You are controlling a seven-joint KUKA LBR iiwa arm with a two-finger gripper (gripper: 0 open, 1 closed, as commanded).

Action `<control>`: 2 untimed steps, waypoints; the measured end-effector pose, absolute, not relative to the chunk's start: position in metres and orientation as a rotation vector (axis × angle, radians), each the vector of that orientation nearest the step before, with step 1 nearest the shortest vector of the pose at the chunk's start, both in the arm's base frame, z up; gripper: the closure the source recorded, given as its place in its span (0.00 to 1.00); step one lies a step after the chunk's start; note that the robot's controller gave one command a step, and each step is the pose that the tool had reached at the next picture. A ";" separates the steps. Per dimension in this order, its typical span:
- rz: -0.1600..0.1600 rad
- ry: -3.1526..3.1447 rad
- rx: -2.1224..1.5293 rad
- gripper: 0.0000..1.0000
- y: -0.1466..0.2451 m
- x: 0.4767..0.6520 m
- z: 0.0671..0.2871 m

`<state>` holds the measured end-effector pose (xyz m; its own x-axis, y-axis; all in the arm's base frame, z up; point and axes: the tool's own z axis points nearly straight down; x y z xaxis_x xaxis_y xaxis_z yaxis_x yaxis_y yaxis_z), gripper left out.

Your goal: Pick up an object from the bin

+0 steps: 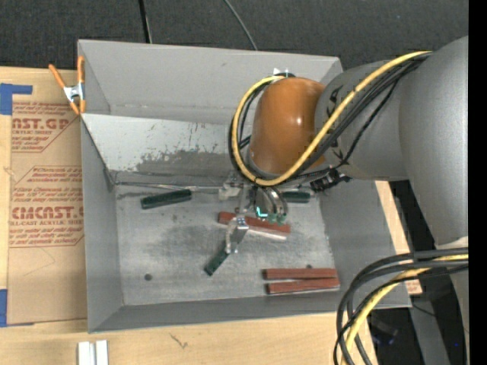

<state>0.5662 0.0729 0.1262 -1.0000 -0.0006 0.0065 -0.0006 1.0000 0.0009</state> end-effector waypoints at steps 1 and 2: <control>-0.002 -3.142 0.000 0.00 0.073 0.568 0.130; 0.000 -3.128 0.572 1.00 0.070 0.518 0.082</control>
Offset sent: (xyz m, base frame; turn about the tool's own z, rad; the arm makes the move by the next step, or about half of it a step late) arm -0.0597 -0.0057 -0.0562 -0.3620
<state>0.5179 0.0696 0.0817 -0.9347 -0.3536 -0.0372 -0.3536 0.9354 -0.0066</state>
